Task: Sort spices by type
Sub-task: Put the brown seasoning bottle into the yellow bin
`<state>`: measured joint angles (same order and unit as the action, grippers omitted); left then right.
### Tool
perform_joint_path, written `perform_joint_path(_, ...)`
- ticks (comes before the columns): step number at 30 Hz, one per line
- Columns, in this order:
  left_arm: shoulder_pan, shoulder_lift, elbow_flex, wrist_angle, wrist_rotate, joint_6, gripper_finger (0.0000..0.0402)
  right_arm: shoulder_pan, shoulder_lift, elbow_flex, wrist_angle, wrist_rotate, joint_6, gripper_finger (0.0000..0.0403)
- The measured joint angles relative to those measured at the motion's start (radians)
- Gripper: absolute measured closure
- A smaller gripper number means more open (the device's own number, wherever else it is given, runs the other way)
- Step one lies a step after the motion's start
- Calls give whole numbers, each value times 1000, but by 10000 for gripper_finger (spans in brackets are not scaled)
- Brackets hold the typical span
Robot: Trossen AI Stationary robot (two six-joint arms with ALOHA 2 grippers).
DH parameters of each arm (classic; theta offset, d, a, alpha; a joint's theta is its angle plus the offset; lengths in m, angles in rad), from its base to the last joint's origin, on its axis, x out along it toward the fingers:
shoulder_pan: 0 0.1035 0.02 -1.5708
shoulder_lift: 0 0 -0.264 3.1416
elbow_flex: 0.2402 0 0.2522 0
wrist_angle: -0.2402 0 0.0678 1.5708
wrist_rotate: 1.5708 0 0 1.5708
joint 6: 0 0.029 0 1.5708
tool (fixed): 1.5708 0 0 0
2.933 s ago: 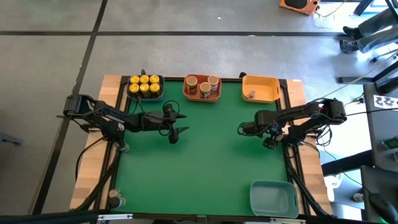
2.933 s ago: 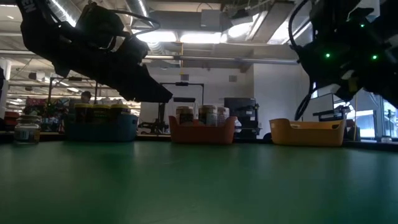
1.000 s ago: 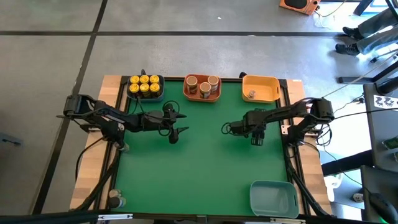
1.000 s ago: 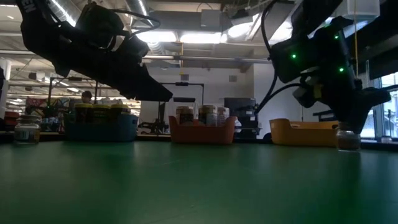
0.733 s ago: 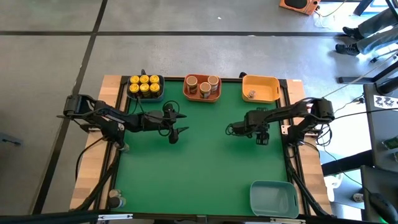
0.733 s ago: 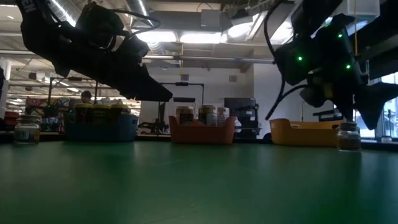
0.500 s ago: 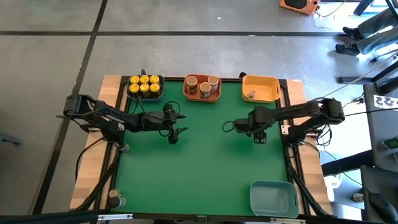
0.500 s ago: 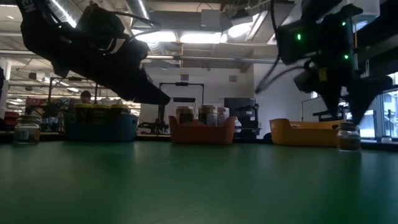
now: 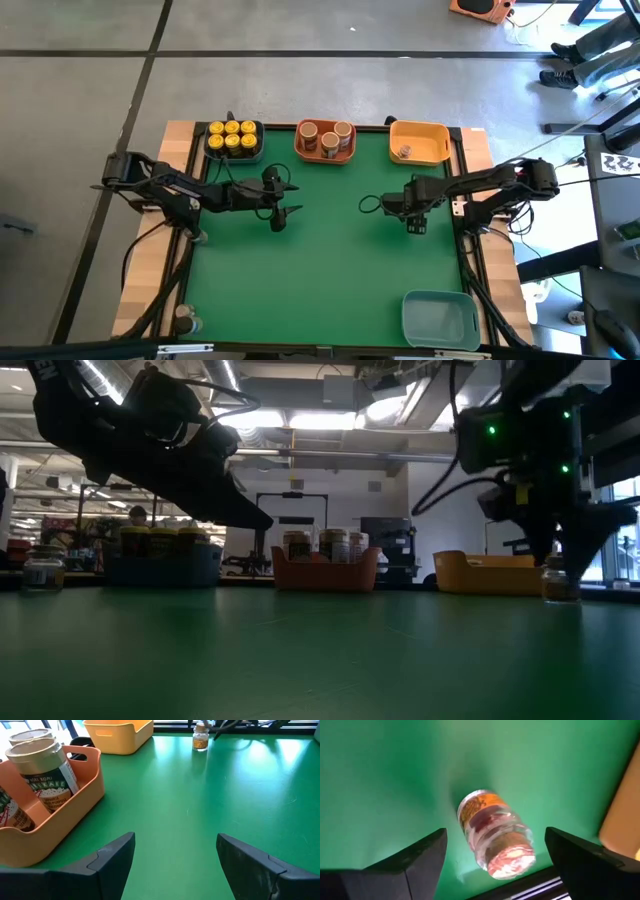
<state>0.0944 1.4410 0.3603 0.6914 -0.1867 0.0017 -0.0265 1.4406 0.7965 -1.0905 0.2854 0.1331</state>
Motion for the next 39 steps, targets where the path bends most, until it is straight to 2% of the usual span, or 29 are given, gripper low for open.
perform_joint_path(7,0,0,0,5,0,4,123,0,0,-54,59,-39,8,68)
perform_joint_path(14,0,0,0,6,0,5,123,0,0,-54,77,-25,0,73)
perform_joint_path(27,0,0,0,0,0,1,123,0,0,-54,111,-14,-1,179)
perform_joint_path(39,0,0,0,0,0,-5,123,0,0,-47,93,-7,44,210)
